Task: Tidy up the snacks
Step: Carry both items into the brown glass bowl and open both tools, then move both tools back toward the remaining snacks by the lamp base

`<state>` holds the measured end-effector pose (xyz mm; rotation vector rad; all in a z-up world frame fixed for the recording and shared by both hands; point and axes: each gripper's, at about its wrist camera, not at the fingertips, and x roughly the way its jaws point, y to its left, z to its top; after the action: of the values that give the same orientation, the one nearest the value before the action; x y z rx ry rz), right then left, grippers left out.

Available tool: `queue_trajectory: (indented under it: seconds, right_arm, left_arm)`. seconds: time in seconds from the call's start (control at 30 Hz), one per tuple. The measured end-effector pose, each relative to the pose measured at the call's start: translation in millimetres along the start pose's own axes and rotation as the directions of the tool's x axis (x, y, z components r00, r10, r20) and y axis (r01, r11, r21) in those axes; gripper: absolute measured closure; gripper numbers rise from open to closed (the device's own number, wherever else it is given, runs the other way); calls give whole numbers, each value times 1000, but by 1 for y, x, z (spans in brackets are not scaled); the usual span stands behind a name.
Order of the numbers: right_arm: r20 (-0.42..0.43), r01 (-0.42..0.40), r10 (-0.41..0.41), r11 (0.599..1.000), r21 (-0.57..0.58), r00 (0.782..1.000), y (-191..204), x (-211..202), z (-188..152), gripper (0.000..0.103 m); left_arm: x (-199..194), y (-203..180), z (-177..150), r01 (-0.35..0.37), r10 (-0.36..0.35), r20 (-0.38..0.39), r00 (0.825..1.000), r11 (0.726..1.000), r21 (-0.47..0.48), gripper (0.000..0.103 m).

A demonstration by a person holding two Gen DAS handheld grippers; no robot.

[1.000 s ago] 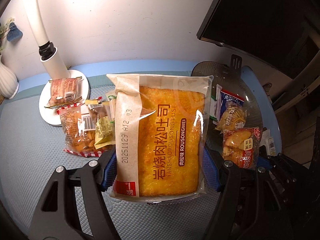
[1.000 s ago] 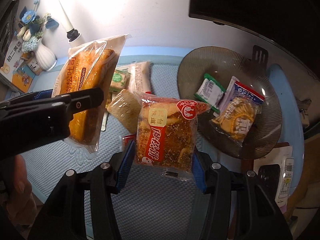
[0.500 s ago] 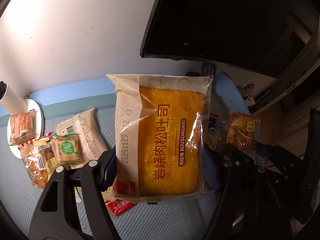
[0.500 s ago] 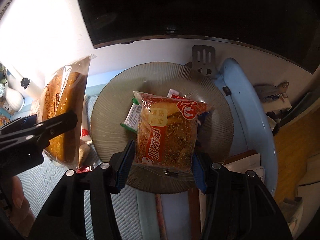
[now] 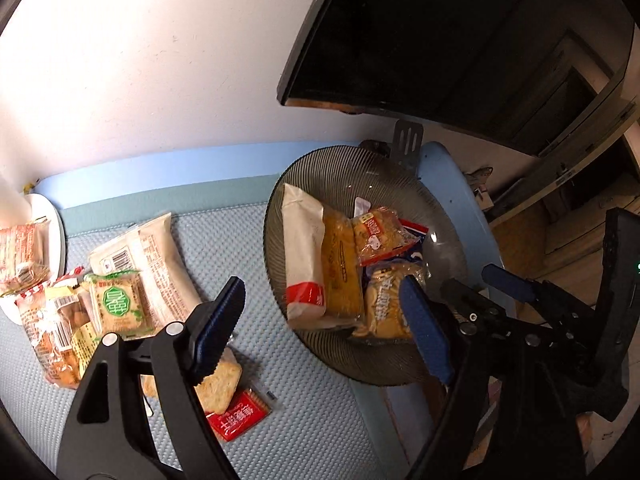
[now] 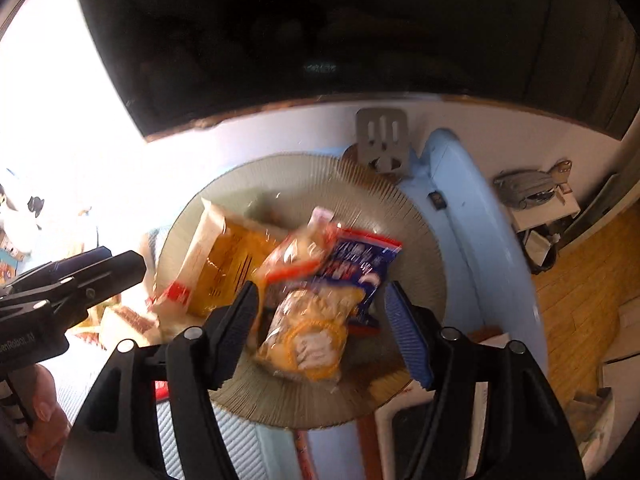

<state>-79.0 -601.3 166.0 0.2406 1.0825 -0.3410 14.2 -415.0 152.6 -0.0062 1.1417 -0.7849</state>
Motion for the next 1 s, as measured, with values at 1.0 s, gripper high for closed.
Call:
queue_trajectory:
  seconds: [1.0]
  right_arm:
    - [-213,-246,212,958,-146,954,221,39,-62,26]
  left_arm:
    - [-71,257,-96,-123,109,-58,992,919,-375,16]
